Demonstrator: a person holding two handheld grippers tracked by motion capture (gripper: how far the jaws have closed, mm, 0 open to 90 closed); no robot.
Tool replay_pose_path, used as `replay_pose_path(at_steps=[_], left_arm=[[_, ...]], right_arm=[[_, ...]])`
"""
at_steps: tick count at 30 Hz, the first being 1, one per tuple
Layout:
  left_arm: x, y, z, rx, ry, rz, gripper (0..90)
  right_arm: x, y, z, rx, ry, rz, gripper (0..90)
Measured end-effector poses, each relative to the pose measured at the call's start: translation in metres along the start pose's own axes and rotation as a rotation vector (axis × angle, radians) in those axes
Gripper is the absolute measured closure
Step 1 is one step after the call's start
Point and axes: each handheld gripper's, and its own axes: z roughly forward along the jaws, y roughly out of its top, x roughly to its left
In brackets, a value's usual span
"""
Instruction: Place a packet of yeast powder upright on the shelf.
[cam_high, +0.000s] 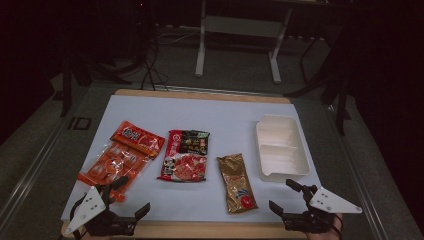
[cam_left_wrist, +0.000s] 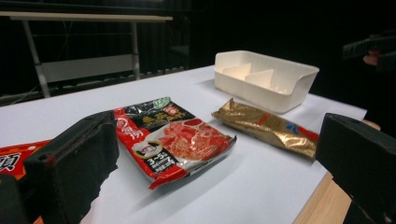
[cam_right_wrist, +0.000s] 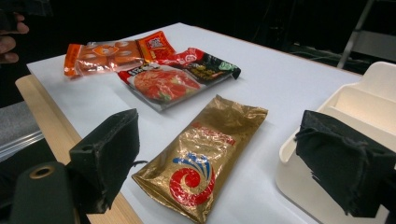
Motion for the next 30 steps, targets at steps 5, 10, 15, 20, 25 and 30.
replay_pose_path(at_steps=[5, 10, 15, 20, 25, 30], left_arm=[[0.000, -0.001, 0.000, -0.015, -0.016, -0.016, 0.2], [-0.004, -0.002, 0.004, 0.010, -0.034, 0.003, 0.2], [-0.010, -0.001, 0.009, 0.004, -0.051, 0.026, 0.3], [-0.012, 0.001, 0.012, -0.012, -0.060, 0.017, 0.3], [-0.015, 0.004, 0.014, -0.007, -0.039, 0.018, 0.3], [-0.014, 0.006, 0.016, 0.010, -0.058, -0.018, 0.3]], right_arm=[[0.001, 0.001, -0.001, -0.005, -0.017, -0.009, 13.3], [0.000, 0.001, 0.001, -0.002, -0.035, -0.018, 13.2], [0.000, 0.002, 0.005, 0.019, -0.017, -0.015, 12.1], [0.004, 0.012, 0.009, 0.024, 0.003, -0.012, 11.2], [0.011, 0.022, 0.016, 0.055, 0.005, -0.055, 11.1], [0.016, 0.034, 0.022, 0.051, 0.015, -0.067, 11.1]])
